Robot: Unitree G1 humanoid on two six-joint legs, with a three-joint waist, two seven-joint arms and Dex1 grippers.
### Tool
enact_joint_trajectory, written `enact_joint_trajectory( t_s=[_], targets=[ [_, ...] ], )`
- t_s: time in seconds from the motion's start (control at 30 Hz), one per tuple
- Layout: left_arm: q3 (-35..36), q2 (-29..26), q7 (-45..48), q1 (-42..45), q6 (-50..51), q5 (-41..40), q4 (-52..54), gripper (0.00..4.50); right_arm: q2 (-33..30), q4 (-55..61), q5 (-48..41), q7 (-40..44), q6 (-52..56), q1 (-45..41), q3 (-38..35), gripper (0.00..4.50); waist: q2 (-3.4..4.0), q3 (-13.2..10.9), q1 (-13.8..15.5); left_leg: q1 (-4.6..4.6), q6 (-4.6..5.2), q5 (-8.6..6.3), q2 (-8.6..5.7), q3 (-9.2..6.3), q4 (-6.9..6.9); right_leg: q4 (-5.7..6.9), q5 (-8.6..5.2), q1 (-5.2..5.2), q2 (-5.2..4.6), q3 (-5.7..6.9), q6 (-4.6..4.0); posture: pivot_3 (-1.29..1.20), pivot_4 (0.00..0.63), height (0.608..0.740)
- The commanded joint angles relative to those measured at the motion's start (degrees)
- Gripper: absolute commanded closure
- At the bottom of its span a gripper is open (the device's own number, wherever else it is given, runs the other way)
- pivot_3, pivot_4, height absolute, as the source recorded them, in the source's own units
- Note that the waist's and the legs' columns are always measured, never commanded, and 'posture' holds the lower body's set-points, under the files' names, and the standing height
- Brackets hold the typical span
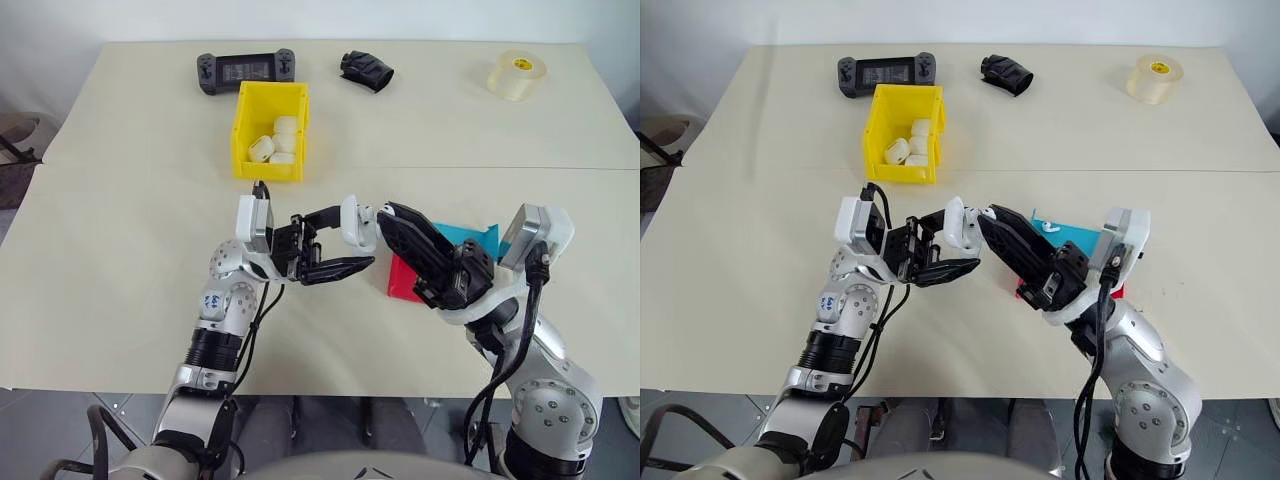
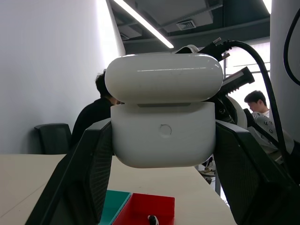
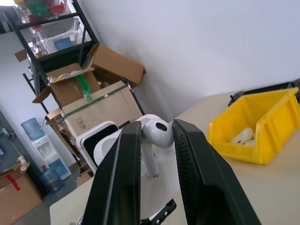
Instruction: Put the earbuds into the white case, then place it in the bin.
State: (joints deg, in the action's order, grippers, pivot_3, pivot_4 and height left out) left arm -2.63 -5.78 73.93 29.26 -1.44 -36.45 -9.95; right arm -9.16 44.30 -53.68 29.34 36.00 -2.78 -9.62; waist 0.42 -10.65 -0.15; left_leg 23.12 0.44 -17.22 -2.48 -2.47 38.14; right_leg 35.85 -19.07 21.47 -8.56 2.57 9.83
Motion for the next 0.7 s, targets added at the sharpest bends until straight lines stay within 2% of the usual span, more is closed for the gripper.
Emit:
enact_joint_trajectory(
  t_s=[0.03,0.43,0.7],
  targets=[
    [0.18,0.02,-0.15,0.15,-0.04,0.01,1.29,1.7,-1.0,0.25,0.21,0.8,-3.4,0.32,1.4,3.48,0.0,0.0,0.03,0.0,0.0,0.0,0.0,0.0,0.0,0.0,0.0,0.0,0.0,0.0,0.0,0.0,0.15,0.74],
    [0.69,0.49,-1.64,0.54,-0.15,0.38,0.92,1.7,-3.39,1.34,-4.87,-2.72,-6.11,-3.23,3.32,3.48,0.0,0.0,0.06,0.0,0.0,0.0,0.02,0.0,0.0,-0.03,0.0,-0.01,0.0,0.0,0.0,0.0,0.15,0.74],
    [0.78,0.87,-3.37,0.85,1.11,-0.01,2.03,1.7,-2.82,-0.51,-3.04,-2.84,-8.31,-2.07,6.42,3.48,0.0,0.0,0.08,0.0,0.0,0.0,0.01,0.0,0.0,-0.03,0.0,-0.01,0.0,0.01,0.0,0.0,0.15,0.74]
  ],
)
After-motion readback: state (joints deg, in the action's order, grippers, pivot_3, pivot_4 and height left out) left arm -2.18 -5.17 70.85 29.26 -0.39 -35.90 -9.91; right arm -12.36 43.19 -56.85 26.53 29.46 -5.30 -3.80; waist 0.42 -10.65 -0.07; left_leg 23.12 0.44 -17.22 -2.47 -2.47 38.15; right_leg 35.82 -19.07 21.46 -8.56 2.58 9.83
